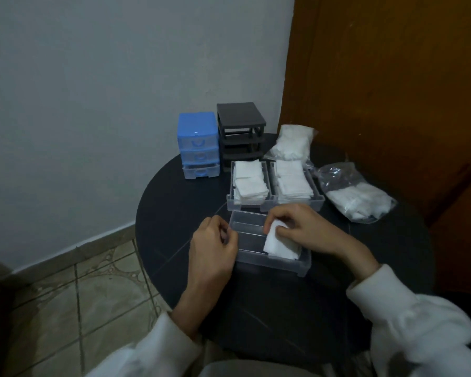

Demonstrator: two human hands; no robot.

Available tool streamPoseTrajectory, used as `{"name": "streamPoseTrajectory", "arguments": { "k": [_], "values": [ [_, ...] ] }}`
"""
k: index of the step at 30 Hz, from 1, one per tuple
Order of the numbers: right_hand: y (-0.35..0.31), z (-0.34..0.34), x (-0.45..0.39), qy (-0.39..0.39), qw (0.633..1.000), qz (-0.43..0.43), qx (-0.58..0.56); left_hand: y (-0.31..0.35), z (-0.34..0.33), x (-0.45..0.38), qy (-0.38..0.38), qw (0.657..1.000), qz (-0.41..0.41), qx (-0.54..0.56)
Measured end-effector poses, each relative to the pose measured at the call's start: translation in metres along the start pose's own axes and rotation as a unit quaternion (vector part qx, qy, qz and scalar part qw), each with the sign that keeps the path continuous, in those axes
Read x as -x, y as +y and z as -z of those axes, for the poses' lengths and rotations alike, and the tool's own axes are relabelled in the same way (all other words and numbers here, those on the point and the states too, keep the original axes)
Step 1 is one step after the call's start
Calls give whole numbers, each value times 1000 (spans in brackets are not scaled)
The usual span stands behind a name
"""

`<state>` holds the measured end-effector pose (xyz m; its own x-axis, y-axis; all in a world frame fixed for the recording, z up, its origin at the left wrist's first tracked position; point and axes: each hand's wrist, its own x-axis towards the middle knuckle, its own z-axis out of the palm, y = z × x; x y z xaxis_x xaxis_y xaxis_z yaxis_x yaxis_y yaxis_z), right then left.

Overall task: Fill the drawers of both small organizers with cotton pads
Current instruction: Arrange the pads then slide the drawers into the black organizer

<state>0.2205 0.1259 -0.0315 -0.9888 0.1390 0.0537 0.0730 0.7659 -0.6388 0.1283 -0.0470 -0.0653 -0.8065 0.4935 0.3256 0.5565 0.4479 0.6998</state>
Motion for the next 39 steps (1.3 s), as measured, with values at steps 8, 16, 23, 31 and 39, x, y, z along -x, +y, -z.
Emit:
{"name": "streamPoseTrajectory", "arguments": {
  "k": [8, 16, 23, 31, 39],
  "values": [
    [16, 4, 10, 5, 996, -2, 91, 14, -13, -1, -18, 999, 13, 34],
    [21, 17, 33, 136, 990, 11, 28, 25, -7, -6, -30, 999, 1, 13],
    [57, 43, 76, 336, 932, -122, 63, 76, -9, -42, -53, 986, -155, 10],
    [95, 42, 92, 403, 889, -218, 23, 133, -108, -61, -209, 940, -265, 41],
    [104, 37, 83, 431, 878, -207, 36, 134, -150, -61, -273, 924, -264, 37]
  ]
}}
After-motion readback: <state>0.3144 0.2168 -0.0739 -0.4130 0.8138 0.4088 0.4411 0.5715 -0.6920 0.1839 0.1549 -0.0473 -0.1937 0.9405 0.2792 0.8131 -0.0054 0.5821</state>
